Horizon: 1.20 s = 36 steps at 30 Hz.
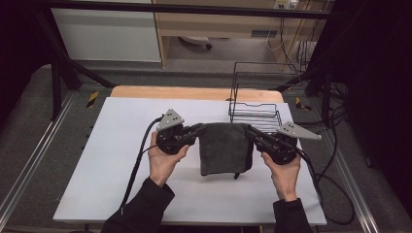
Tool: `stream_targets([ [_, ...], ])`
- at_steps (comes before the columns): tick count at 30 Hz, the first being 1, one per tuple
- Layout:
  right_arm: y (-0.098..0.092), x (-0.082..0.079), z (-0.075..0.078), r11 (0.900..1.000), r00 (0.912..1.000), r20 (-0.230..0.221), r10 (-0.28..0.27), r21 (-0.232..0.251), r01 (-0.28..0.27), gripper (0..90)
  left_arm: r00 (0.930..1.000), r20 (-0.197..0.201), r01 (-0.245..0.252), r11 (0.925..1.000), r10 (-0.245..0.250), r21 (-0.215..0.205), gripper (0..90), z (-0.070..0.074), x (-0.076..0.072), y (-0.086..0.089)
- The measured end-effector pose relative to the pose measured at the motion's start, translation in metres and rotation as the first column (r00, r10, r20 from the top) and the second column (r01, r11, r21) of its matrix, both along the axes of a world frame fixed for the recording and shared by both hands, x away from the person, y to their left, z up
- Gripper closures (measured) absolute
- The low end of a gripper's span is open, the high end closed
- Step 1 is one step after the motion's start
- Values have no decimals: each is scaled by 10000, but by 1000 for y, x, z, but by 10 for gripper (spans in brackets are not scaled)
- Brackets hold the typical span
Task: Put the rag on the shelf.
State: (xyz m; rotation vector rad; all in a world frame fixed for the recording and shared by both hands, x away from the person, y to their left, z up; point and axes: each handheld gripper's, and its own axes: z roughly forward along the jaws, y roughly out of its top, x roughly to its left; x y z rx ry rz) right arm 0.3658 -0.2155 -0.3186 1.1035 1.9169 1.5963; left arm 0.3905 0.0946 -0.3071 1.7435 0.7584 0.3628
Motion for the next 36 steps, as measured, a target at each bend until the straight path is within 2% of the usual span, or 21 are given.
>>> stream_targets([
  [3, -4, -4, 8, 9998, 9993, 320, -192, 39, 190, 791, 9998, 223, -8, 10000, 10, -86, 813, 6, 0, -4],
  [8, -9, -7, 15, 9991, 9974, 603, -394, 195, 382, 791, 9989, 472, 25, 9994, -9, -339, 813, 14, 1, -11],
  [14, -15, -12, 25, 9966, 9914, 1046, -781, 341, 749, 792, 9968, 800, 50, 9985, -6, -546, 813, 26, 3, -22],
  [16, -19, -13, 30, 9948, 9869, 1292, -965, 437, 915, 792, 9958, 916, 63, 9981, -6, -614, 814, 30, 4, -25],
  [20, -22, -15, 36, 9926, 9823, 1483, -1142, 574, 1067, 792, 9936, 1130, 53, 9966, 40, -821, 814, 38, 6, -32],
  [27, -27, -16, 50, 9864, 9664, 2021, -1586, 743, 1464, 793, 9906, 1361, 32, 9924, 137, -1228, 815, 49, 12, -43],
  [32, -29, -16, 57, 9810, 9565, 2257, -1847, 1011, 1656, 794, 9882, 1514, -7, 9908, 213, -1351, 815, 58, 15, -49],
  [36, -30, -15, 61, 9785, 9478, 2486, -1996, 1016, 1794, 794, 9857, 1661, -42, 9896, 284, -1440, 815, 66, 18, -53],
])
